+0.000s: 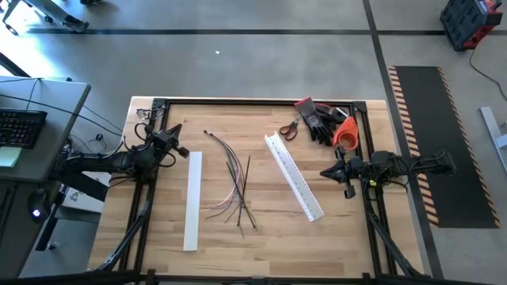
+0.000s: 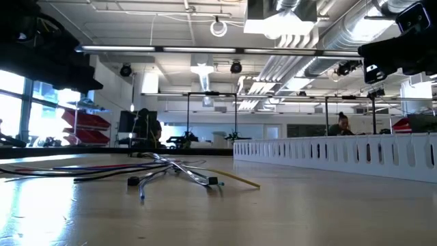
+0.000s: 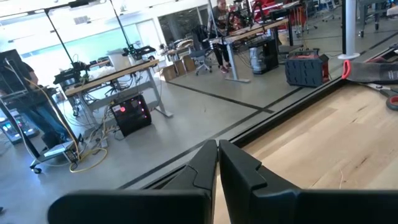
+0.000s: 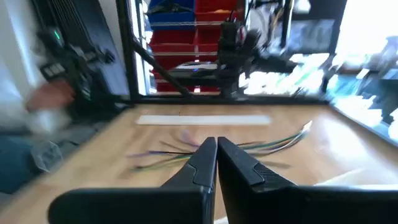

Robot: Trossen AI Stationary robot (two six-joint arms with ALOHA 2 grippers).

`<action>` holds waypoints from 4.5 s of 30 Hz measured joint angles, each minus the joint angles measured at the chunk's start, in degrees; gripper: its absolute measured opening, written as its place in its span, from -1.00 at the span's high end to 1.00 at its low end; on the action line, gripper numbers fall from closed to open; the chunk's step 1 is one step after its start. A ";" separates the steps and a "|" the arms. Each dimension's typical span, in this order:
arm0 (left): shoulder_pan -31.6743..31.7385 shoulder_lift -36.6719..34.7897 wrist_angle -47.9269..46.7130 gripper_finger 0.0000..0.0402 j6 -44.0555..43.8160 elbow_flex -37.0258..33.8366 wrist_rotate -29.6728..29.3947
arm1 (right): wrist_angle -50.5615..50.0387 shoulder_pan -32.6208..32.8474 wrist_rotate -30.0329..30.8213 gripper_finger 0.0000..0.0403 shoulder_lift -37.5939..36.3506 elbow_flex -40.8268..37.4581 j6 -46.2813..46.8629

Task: Ziptie cables
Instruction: Wrap the right zip tie on the cable

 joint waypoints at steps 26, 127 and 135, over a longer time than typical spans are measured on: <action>0.02 0.00 0.28 1.00 5.00 -0.02 0.02 | 18.72 -7.84 22.53 0.80 32.31 6.14 16.95; 0.02 0.00 1.30 1.00 -9.53 0.03 3.99 | -0.09 -20.09 -4.59 -0.25 127.54 94.93 -5.21; 0.02 0.00 6.78 1.00 -1.99 0.02 4.66 | 5.40 -20.77 -2.47 -0.25 131.02 98.09 2.46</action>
